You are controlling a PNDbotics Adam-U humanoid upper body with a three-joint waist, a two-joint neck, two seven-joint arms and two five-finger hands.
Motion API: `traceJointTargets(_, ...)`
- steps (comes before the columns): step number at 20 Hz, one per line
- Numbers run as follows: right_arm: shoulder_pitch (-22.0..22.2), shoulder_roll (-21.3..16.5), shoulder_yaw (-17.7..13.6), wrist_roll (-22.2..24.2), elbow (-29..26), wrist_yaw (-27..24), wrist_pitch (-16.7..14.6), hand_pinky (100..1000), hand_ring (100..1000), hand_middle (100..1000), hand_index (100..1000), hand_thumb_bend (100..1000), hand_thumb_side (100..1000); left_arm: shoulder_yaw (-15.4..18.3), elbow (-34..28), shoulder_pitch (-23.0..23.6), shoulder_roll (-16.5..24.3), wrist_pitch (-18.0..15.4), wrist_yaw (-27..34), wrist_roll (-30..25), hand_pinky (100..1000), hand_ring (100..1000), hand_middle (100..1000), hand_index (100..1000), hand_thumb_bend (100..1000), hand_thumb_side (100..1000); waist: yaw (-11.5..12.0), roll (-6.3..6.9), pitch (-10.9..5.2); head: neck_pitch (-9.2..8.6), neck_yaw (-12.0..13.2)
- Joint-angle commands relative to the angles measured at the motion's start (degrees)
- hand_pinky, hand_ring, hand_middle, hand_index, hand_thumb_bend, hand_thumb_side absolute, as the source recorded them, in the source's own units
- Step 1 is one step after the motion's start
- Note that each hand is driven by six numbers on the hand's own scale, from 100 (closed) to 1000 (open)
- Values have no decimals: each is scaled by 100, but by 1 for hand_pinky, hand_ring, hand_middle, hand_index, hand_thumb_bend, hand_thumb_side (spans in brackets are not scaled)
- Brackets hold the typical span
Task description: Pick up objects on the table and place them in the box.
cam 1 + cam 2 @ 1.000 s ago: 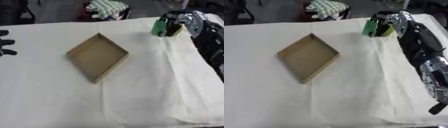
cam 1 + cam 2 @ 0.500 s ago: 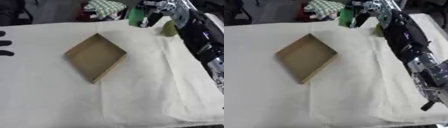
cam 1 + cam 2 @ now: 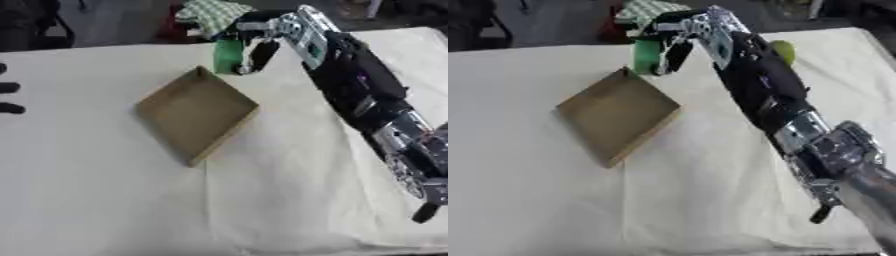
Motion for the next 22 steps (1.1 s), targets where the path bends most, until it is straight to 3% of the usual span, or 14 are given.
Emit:
traceJointTargets(1, -108, 138, -51, -173, 128, 489, 11, 728, 718, 642, 762, 175, 269, -30, -78, -124, -19, -6, 50, -56, 610, 745, 785, 805, 191, 684, 96, 34, -51, 29, -121)
traceJointTargets(4, -61, 317, -92, -289, 299, 852, -40, 749, 774, 784, 907, 285, 322, -51, -79, -150, -65, -3, 69, -82, 609, 744, 784, 805, 191, 684, 189, 49, -31, 29, -220)
traceJointTargets(7, -23, 405, -90, -401, 351, 1099, -129, 784, 835, 896, 994, 378, 349, -49, -75, -150, -74, -1, 73, -84, 609, 744, 783, 806, 192, 684, 206, 40, -16, 29, -262)
traceJointTargets(9, -23, 404, -109, -505, 342, 1171, -196, 817, 876, 968, 1000, 427, 389, -49, -73, -149, -72, -1, 73, -85, 609, 744, 783, 806, 192, 684, 197, 25, -8, 29, -268)
traceJointTargets(10, -34, 385, -123, -562, 322, 1157, -233, 825, 887, 1000, 1000, 361, 457, -47, -72, -148, -68, -2, 71, -84, 609, 744, 783, 806, 193, 684, 188, 15, -4, 29, -264)
traceJointTargets(11, -49, 359, -138, -614, 295, 1109, -267, 826, 889, 1000, 1000, 450, 407, -43, -72, -147, -64, -2, 68, -81, 609, 744, 782, 806, 193, 684, 178, 5, 0, 29, -259)
traceJointTargets(17, -240, -7, -178, -633, -60, 398, -346, 815, 883, 1000, 1000, 468, 430, -17, -67, -139, -27, -7, 49, -57, 609, 743, 782, 806, 196, 685, 79, -50, 20, 26, -197)
traceJointTargets(22, -450, -632, -285, -501, -390, -342, -108, 801, 865, 1000, 1000, 470, 413, 20, -65, -118, 30, -9, 26, -22, 609, 743, 781, 806, 195, 685, -40, -76, 23, 1, -134)
